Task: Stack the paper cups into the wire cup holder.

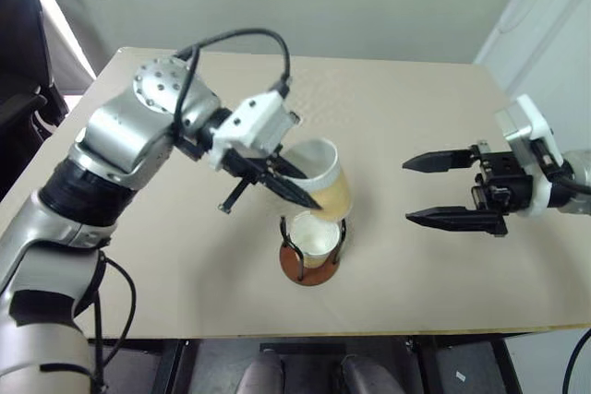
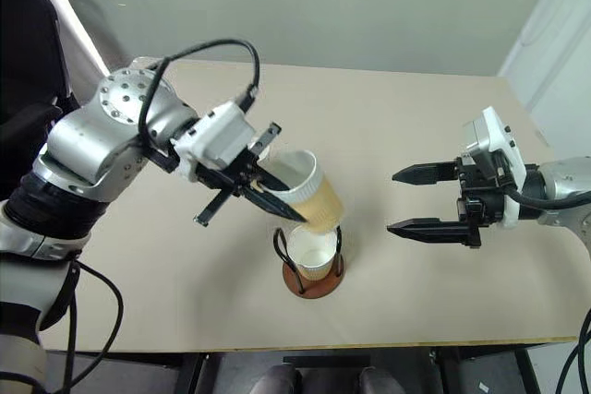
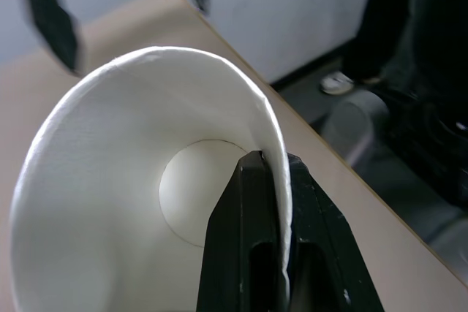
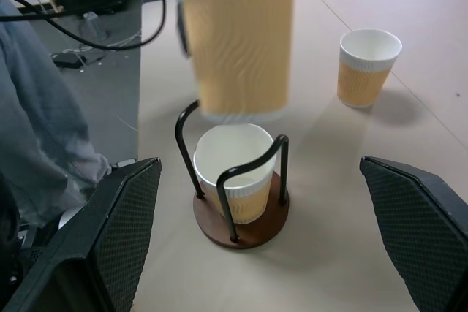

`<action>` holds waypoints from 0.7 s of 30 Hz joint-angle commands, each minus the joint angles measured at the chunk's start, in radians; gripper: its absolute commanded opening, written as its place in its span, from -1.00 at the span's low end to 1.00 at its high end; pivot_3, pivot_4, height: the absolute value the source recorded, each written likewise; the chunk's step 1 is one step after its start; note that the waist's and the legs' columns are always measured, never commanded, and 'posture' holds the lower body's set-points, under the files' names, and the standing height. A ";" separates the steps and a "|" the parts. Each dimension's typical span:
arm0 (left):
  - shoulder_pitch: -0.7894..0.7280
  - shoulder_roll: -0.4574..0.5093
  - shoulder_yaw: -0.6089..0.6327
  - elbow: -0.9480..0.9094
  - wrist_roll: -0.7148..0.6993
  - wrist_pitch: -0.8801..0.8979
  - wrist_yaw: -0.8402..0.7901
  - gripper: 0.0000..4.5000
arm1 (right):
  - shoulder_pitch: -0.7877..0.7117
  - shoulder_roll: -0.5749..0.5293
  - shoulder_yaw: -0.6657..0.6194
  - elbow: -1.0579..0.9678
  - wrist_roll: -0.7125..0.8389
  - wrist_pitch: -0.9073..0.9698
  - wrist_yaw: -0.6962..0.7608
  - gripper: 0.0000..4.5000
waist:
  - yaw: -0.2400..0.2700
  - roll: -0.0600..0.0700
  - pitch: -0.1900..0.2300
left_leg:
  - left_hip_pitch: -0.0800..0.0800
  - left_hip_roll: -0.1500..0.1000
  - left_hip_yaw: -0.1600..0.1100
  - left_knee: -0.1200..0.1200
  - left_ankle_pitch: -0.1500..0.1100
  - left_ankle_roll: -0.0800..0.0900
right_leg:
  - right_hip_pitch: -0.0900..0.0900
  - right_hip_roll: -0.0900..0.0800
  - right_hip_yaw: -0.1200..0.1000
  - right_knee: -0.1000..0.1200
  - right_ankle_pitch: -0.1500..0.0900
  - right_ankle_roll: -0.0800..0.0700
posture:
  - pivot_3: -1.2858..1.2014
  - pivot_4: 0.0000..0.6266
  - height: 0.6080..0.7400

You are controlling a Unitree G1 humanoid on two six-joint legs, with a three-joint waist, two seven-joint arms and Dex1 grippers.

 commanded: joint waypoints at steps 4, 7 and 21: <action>-0.076 0.062 -0.125 0.013 -0.013 -0.147 -0.042 -0.98 | 0.004 -0.020 -0.055 -0.034 0.035 0.000 -0.034 0.97 | 0.001 0.000 0.000 | 0.000 0.000 0.000 0.000 -0.001 0.001 | 0.000 0.000 0.000 0.000 0.000 0.000 | 0.03 -0.52 1.00; -0.077 0.065 -0.165 0.023 0.005 -0.193 -0.042 -0.98 | 0.006 -0.017 -0.056 -0.038 0.037 0.000 -0.043 0.97 | 0.003 0.000 0.000 | 0.000 0.000 -0.001 0.000 -0.001 0.001 | 0.000 0.000 0.000 0.000 0.000 0.000 | 0.03 -0.52 1.00; -0.054 0.054 -0.214 0.001 0.034 -0.231 -0.042 -0.79 | 0.038 -0.030 -0.076 -0.052 0.051 -0.007 -0.055 0.97 | 0.004 0.000 0.000 | -0.002 0.000 0.000 0.001 -0.001 0.001 | 0.000 0.000 0.000 -0.001 0.000 0.000 | 0.03 -0.52 1.00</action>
